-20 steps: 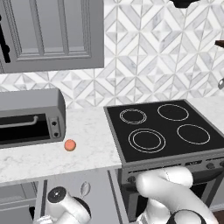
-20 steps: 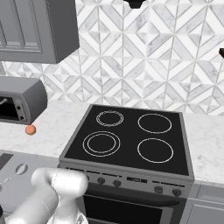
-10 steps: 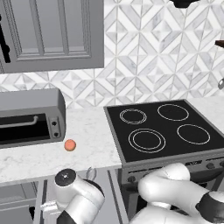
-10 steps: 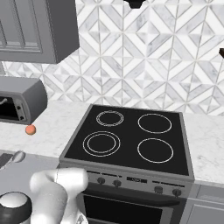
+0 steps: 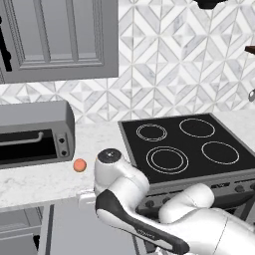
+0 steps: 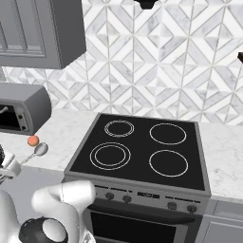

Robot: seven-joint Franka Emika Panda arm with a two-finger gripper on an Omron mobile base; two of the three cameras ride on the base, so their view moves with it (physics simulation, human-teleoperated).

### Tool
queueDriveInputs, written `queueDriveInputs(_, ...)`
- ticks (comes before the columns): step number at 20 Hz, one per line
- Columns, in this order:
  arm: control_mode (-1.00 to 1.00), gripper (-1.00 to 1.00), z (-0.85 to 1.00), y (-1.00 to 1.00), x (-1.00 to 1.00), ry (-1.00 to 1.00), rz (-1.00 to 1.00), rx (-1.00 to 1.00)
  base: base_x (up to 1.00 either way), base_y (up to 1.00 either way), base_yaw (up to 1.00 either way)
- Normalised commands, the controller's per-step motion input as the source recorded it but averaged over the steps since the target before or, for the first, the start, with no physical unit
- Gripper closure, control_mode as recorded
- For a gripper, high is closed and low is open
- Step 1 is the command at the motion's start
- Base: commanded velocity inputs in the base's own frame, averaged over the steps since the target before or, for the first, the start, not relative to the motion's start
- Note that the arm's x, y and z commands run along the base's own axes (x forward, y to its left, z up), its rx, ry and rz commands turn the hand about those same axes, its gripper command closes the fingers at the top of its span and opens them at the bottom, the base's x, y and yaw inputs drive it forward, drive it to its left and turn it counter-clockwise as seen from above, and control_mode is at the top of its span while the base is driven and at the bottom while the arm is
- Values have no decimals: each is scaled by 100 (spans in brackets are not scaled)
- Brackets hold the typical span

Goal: Pick the tongs from the drawer and place it on the counter.

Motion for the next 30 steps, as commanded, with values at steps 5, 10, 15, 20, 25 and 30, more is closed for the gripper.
queueDriveInputs(5, -100, 100, -7, -32, 100, 21, 0, 0, 0, 0, 0)
queueDriveInputs(10, -100, 100, -32, 14, 100, 14, 0, -2, 0, 0, 0)
queueDriveInputs(15, -100, 100, -32, 30, 100, 9, 0, -6, 0, 0, 0)
queueDriveInputs(20, -100, 100, -34, 28, 100, 2, 1, -6, 0, 0, 0)
queueDriveInputs(25, -100, -100, -42, 19, 83, 1, 4, -5, 0, 0, 0)
queueDriveInputs(30, -100, -100, -26, -1, -9, -4, 5, -1, 0, 0, 0)
